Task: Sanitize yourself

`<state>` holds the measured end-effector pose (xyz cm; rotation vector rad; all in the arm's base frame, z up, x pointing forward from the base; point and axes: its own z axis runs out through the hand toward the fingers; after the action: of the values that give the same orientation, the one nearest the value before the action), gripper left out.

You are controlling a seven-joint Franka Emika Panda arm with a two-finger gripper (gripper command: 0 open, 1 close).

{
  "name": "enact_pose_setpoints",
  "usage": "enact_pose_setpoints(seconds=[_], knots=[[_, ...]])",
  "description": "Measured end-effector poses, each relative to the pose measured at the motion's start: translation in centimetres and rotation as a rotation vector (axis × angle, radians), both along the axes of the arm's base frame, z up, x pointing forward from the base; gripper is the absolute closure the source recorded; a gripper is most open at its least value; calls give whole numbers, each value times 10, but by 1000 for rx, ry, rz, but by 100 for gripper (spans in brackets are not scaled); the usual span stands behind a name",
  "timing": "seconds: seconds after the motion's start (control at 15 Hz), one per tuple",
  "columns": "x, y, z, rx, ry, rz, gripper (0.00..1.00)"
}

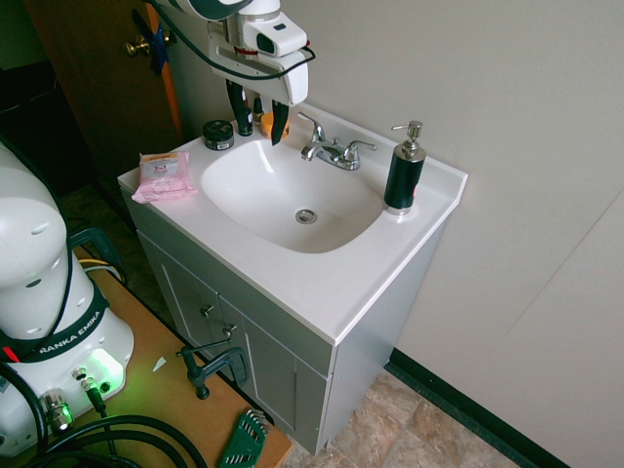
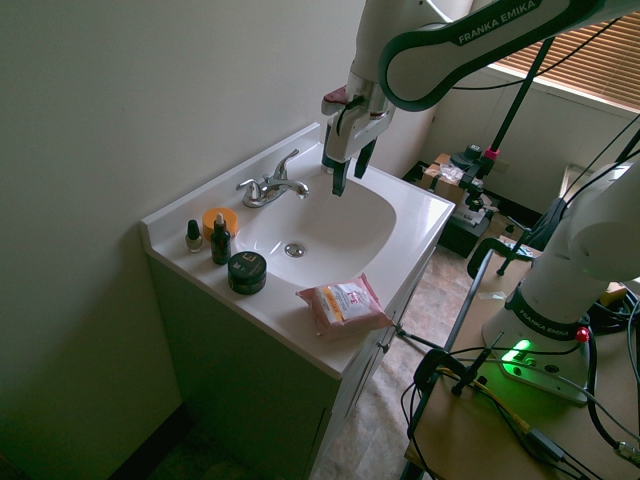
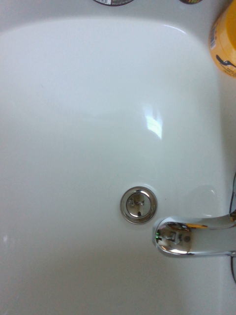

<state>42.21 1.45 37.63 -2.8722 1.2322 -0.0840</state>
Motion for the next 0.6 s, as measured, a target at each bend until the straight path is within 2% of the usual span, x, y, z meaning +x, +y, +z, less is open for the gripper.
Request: enact_pose_setpoints(seconds=[0.33, 0.53, 0.6], knots=[[7, -6, 6, 14, -7, -26, 0], [47, -46, 32, -9, -62, -86, 0], [63, -62, 41, -12, -73, -113, 100]])
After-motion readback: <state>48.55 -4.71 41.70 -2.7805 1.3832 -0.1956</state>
